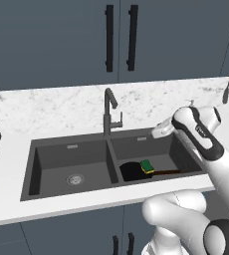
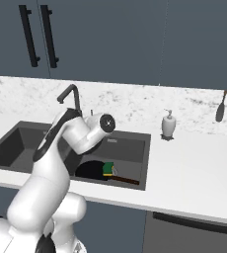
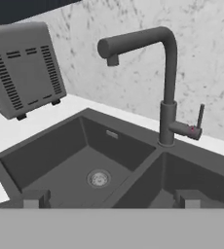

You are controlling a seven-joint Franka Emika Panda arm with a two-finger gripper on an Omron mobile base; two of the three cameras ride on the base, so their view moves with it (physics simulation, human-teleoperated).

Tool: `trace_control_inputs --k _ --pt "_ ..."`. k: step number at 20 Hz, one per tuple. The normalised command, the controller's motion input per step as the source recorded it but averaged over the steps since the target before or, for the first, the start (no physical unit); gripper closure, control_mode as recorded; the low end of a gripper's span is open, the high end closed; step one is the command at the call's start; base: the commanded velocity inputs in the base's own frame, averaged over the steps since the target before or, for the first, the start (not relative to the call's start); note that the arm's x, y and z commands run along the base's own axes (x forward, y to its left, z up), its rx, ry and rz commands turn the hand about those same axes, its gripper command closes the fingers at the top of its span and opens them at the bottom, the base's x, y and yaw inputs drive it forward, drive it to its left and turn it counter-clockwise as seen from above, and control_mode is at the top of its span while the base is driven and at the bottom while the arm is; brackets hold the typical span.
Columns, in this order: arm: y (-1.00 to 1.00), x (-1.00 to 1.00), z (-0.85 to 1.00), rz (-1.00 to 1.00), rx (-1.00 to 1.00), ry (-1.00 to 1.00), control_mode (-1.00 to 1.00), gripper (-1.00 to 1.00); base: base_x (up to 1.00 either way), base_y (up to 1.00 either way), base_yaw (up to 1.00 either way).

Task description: Pick the pan and sponge and place them into the sink. Then turn on the water.

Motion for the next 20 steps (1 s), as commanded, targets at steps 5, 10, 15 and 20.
trace_control_inputs --k 5,10,15,20 --pt "0.00 0.00 0.03 0.00 -0.08 -0.16 -1.00 -1.00 0.00 0.00 0.00" --pt "0.12 0.00 -0.13 -0.05 -0.10 -0.31 -1.00 -1.00 0.00 0.00 0.00" --pt "0.29 0.12 -0.06 -0.01 -0.06 -0.23 -1.00 -1.00 0.00 0.00 0.00" --pt "0.21 0.15 0.00 0.00 0.00 -0.01 -1.00 -1.00 0.00 0.00 0.00"
